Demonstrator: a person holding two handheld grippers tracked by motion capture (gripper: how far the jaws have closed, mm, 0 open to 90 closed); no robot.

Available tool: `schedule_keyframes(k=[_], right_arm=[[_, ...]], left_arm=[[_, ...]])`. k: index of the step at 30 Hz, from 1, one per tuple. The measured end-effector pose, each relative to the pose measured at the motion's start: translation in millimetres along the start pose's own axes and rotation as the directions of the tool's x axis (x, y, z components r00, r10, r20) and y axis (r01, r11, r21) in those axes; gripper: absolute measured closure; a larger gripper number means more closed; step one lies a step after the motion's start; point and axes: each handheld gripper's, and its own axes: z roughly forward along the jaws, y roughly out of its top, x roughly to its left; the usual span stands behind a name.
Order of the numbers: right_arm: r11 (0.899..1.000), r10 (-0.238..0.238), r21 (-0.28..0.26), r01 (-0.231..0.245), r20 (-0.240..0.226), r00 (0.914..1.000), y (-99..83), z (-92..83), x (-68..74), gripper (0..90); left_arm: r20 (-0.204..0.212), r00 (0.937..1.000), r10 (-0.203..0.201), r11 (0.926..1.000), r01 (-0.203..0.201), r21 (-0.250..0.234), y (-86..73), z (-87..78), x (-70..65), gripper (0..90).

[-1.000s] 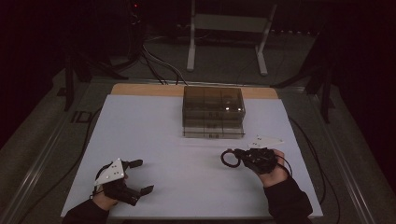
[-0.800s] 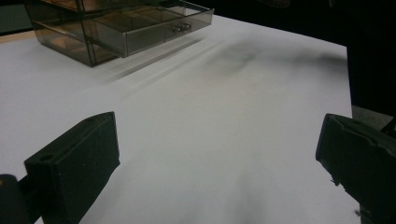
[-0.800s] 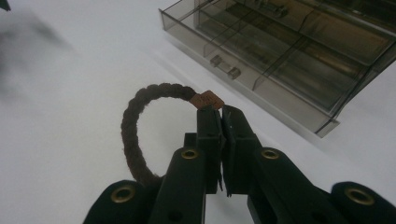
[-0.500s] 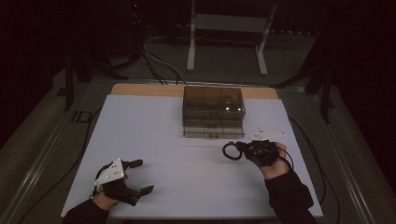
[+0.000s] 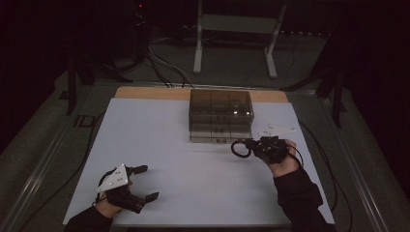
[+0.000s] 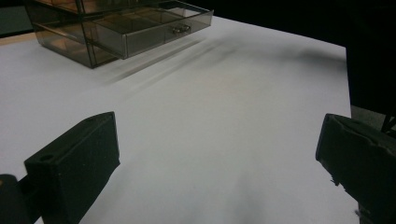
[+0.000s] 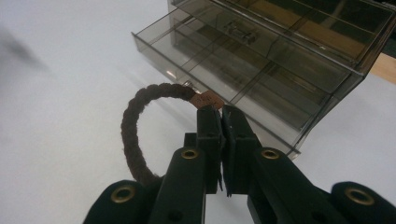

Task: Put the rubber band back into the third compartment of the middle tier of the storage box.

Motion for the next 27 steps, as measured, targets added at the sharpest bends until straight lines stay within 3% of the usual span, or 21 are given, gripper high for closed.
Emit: schedule_keyframes(k=[27], right_arm=[[0.999, 0.033, 0.021, -0.034, 0.05, 0.9982, 23.5, 21.4, -31.4, 87.4]], left_arm=[[0.002, 1.0, 0.002, 1.0, -0.002, -0.001, 0.1, -0.4, 0.2, 0.3]])
